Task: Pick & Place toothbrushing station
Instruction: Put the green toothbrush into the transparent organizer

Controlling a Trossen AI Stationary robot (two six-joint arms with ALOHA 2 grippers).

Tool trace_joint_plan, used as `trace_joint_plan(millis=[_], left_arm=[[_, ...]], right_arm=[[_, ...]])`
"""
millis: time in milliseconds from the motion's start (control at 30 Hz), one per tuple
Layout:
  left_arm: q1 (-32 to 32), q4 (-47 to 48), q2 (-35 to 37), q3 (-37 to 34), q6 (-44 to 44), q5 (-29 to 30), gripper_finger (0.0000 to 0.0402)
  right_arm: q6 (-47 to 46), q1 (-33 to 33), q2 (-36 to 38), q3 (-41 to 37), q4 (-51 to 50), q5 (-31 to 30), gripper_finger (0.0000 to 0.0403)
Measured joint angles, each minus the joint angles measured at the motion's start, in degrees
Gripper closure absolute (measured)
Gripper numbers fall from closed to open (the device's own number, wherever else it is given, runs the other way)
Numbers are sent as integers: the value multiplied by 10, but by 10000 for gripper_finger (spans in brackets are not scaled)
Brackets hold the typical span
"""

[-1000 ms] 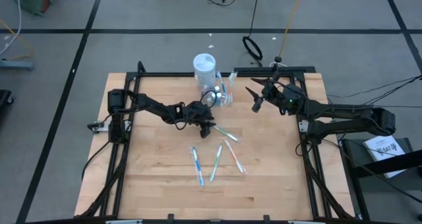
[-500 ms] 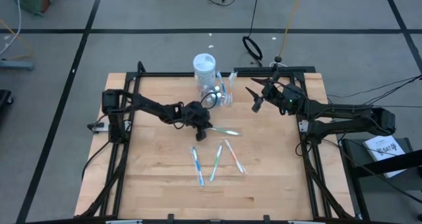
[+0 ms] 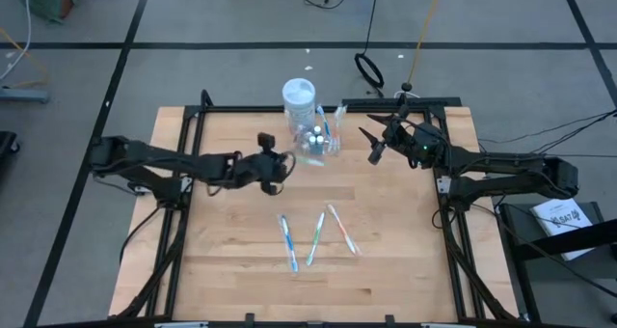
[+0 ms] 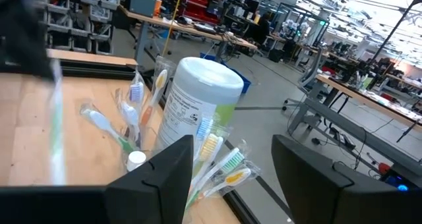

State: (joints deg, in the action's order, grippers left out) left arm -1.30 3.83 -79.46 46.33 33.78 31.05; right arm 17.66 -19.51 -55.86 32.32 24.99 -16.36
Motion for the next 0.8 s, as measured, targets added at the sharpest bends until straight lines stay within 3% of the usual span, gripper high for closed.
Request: trace_joint_plan(millis=[167, 300, 367, 467, 700, 800], left_arm=[[34, 3, 55, 0, 330, 182, 392], [34, 1, 72, 0, 583, 256, 398], [24, -13, 72, 0, 654, 284, 398], [-3, -23, 73, 0, 705, 271, 389], [-53, -25, 64, 0, 745, 129, 398], [-64, -26, 54, 0, 748, 97, 390]], right_arm=[[0, 0, 0, 0, 0, 0, 204], [0, 0, 0, 0, 0, 0, 204], [0, 0, 0, 0, 0, 0, 204], [0, 0, 0, 0, 0, 0, 204], [0, 0, 0, 0, 0, 0, 204], [4, 0, 0, 0, 0, 0, 204]])
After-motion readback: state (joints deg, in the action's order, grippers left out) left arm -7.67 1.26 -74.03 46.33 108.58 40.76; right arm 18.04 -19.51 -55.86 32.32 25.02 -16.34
